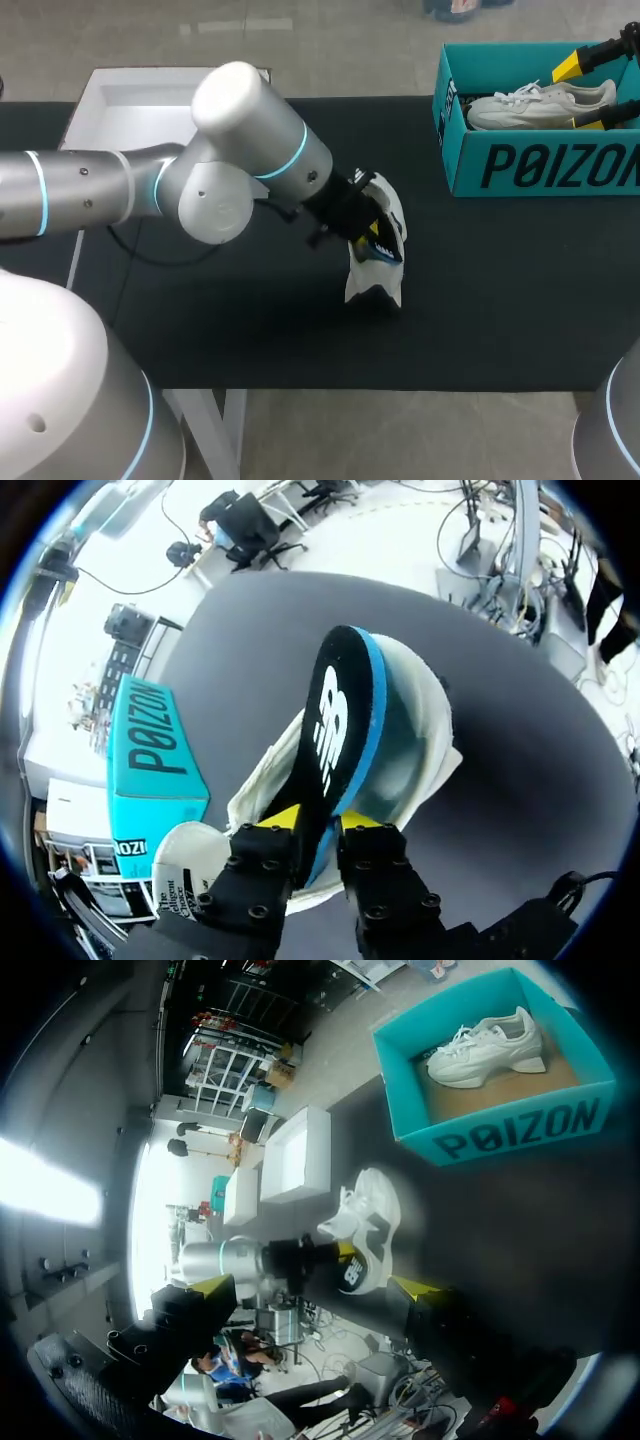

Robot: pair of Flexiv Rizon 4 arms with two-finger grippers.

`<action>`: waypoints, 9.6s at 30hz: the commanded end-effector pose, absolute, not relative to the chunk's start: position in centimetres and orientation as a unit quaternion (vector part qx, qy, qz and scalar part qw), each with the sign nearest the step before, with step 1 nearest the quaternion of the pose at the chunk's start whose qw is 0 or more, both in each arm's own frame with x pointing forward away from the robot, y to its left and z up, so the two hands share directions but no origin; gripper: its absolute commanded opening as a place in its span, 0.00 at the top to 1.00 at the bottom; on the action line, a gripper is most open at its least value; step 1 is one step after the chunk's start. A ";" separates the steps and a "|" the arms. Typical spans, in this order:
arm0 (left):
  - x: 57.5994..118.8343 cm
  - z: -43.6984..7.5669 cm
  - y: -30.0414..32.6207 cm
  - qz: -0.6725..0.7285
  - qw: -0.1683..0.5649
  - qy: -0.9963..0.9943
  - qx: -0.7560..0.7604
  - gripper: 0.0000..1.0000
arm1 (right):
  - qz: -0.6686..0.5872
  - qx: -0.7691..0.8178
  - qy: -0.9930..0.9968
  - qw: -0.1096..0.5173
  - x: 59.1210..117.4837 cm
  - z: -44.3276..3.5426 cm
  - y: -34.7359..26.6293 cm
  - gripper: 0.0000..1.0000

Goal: Take the shoe out of the shoebox, open the shoe tongue, remove and reinsert the insole, then place the shoe into the shoebox

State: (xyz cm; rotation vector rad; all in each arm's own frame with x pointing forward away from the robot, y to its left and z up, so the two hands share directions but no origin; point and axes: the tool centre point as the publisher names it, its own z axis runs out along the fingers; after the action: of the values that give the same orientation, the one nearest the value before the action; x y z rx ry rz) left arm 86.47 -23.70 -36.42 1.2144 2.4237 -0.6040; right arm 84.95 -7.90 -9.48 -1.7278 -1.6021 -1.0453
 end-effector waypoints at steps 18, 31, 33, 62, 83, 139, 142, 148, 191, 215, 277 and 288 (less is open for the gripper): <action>84.5 -36.5 -24.0 -0.212 0.200 0.845 0.447 1.00 | -0.388 -0.645 -0.597 0.278 85.0 -9.5 -7.9 0.00; 87.1 -38.0 -24.4 -0.188 0.217 0.861 0.421 1.00 | -0.388 -0.645 -0.597 0.278 85.0 -9.5 -7.9 0.00; 87.1 -37.9 -24.2 -0.190 0.214 0.862 0.417 1.00 | -0.388 -0.645 -0.597 0.278 85.0 -9.5 -7.9 0.00; 83.2 -36.5 -23.9 -0.217 0.183 0.843 0.457 1.00 | -0.388 -0.645 -0.597 0.278 85.0 -9.5 -7.9 0.00; 83.2 -32.5 -23.3 -0.218 0.149 0.845 0.466 0.00 | -0.388 -0.645 -0.597 0.278 85.0 -9.5 -7.9 0.00; 82.4 -42.1 -25.9 -0.118 0.004 0.800 0.588 1.00 | -0.388 -0.645 -0.597 0.278 85.0 -9.5 -7.9 0.00; 82.2 -41.1 -25.9 -0.131 -0.004 0.785 0.605 1.00 | -0.388 -0.645 -0.597 0.278 85.0 -9.5 -7.9 0.00; 81.8 -40.4 -25.7 -0.133 -0.050 0.758 0.637 1.00 | -0.388 -0.645 -0.597 0.278 85.0 -9.5 -7.9 0.00; 84.1 -37.3 -24.3 -0.098 -0.029 0.730 0.676 1.00 | -0.388 -0.645 -0.597 0.278 85.0 -9.5 -7.9 0.00; 87.8 -38.6 -25.6 -0.054 -0.001 0.731 0.680 1.00 | -0.388 -0.645 -0.597 0.278 85.0 -9.5 -7.9 0.00; 91.5 -35.0 -24.0 -0.042 -0.013 0.758 0.651 0.00 | -0.388 -0.645 -0.597 0.278 85.0 -9.5 -7.9 0.00; 92.7 -33.1 -23.5 -0.052 0.003 0.769 0.637 1.00 | -0.388 -0.645 -0.597 0.278 85.0 -9.5 -7.9 0.00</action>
State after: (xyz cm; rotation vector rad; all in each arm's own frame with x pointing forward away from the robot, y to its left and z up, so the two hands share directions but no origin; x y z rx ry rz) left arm 92.80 -24.09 -33.57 1.9938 2.4202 -0.1459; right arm 84.94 -7.90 -9.48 -1.7279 -1.6023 -1.0450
